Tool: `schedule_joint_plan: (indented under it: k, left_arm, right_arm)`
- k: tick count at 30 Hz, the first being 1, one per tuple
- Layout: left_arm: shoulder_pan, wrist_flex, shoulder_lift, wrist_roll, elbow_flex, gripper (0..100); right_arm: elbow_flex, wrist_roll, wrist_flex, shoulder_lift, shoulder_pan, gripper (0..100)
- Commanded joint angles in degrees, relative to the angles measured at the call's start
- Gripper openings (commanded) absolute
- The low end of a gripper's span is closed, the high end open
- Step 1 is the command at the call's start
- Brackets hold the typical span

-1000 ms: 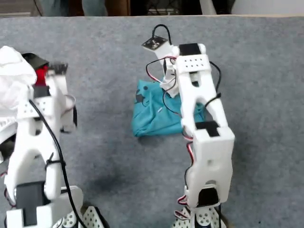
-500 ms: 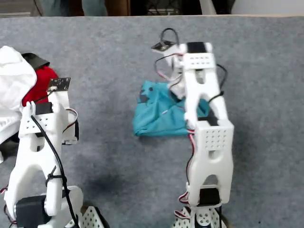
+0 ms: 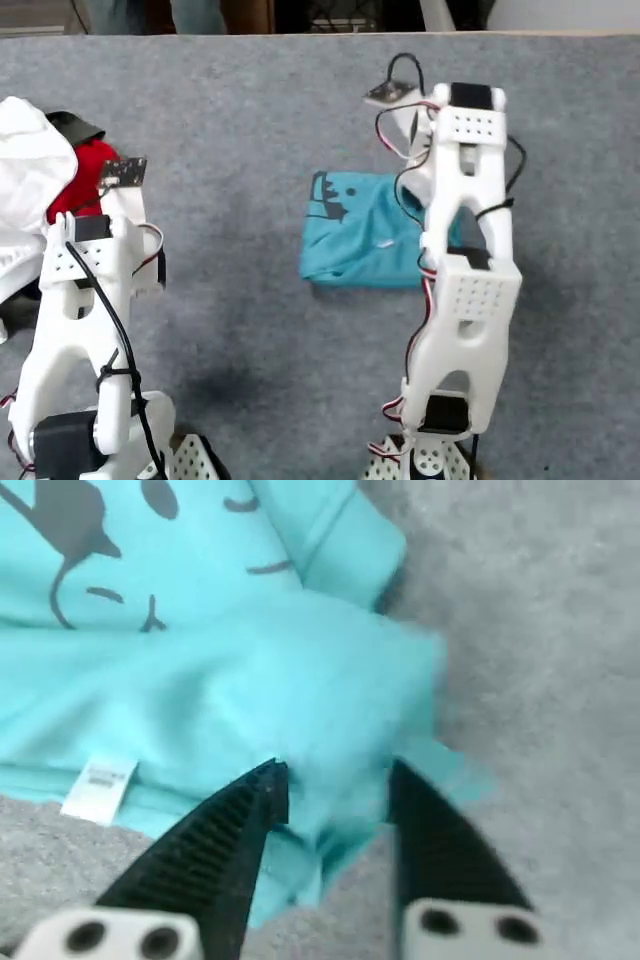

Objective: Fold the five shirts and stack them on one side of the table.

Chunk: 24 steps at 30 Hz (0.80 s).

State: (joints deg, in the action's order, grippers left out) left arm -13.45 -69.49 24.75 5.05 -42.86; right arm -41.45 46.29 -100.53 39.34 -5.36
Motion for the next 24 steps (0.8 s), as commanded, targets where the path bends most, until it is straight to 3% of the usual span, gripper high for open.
schedule_joint_plan:
  k: [1,5,8,11,16,20,24]
  left_arm:
    - [3.6,6.2,1.4,-4.7,3.1,3]
    - [14.0,14.2,-1.7,-11.7,11.1,3]
    - [21.8,22.1,-10.5,-16.4,19.0,3]
    - [27.6,23.9,-24.8,-19.5,32.9,3]
    - [33.7,14.2,-48.8,-23.1,61.1,3]
    - [36.8,5.7,-63.9,-26.6,81.4,3]
    - [37.1,3.7,-77.8,-29.5,95.6,3]
  right_arm:
    - [-1.9,0.4,-0.5,-8.2,1.8,20.8]
    - [-1.7,-0.2,-0.6,-12.8,1.4,2.8]
    - [-0.7,-3.7,-0.7,-15.8,-1.1,4.3]
    - [5.5,-4.7,-0.7,-21.1,-4.0,2.2]
    - [24.6,-5.5,1.4,-30.5,-4.0,1.5]
    - [38.3,-8.6,12.0,-34.8,-5.6,1.5]
    - [50.6,-8.6,23.5,-35.3,-8.1,1.5]
